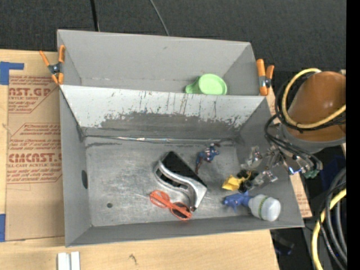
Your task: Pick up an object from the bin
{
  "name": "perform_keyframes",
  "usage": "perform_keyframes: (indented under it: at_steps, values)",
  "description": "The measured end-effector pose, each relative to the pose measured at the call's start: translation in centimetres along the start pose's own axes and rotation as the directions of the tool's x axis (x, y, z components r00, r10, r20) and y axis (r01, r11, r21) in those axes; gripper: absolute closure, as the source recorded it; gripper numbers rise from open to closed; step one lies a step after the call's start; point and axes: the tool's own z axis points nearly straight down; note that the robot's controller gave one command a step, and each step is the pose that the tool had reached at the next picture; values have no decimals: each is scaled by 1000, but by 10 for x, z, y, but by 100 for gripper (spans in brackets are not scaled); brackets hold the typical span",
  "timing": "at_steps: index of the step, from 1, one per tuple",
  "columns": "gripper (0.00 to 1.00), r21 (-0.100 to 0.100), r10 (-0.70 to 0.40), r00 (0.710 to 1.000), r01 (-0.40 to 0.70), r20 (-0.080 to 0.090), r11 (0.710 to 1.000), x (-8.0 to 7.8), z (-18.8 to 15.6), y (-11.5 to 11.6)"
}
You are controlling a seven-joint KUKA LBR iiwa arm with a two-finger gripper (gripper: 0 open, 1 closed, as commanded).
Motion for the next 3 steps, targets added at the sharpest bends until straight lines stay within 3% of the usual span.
perform_keyframes:
  at_steps: [1,2,3]
  values:
    - [100,2,-2,1000,2,4,1000,-3,1,0]
    - [100,-1,7,1000,-7,-2,1000,0,-34,1]
    - [100,0,11,1000,-11,0,1000,-2,-45,1]
